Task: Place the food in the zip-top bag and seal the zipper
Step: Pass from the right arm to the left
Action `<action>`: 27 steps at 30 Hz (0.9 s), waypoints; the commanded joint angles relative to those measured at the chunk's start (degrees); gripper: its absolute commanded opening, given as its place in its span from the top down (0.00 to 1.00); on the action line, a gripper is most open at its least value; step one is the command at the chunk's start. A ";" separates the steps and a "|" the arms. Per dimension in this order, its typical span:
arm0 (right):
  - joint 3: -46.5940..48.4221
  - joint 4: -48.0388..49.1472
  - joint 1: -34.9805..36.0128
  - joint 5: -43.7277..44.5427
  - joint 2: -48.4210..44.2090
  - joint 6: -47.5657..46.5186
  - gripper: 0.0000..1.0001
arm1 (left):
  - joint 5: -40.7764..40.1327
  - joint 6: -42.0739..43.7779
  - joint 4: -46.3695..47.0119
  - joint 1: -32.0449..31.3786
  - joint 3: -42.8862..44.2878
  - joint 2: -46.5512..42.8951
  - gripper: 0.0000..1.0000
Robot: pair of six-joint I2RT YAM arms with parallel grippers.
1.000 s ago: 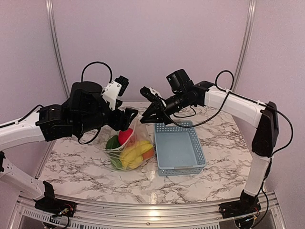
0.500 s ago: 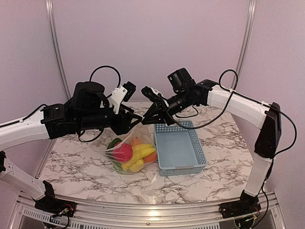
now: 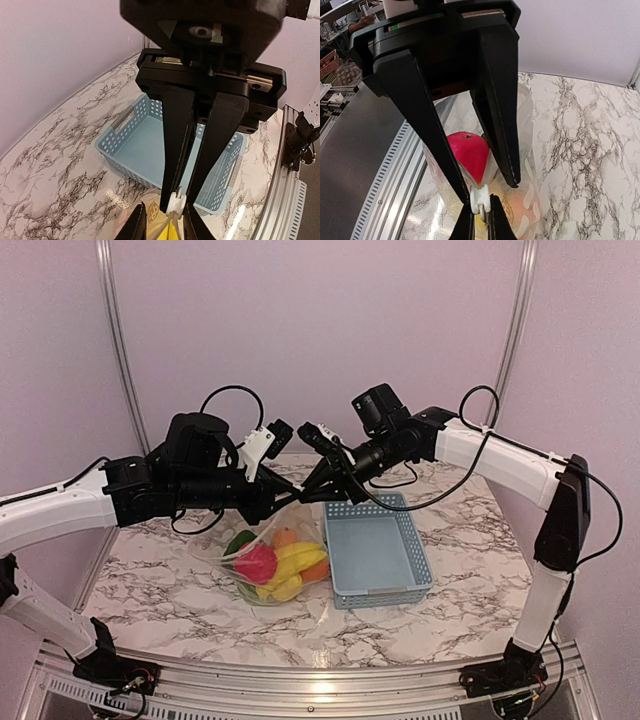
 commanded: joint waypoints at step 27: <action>2.43 -2.83 -4.05 -2.89 2.09 -0.10 0.76 | 9.29 3.84 2.64 2.89 -0.52 1.34 1.00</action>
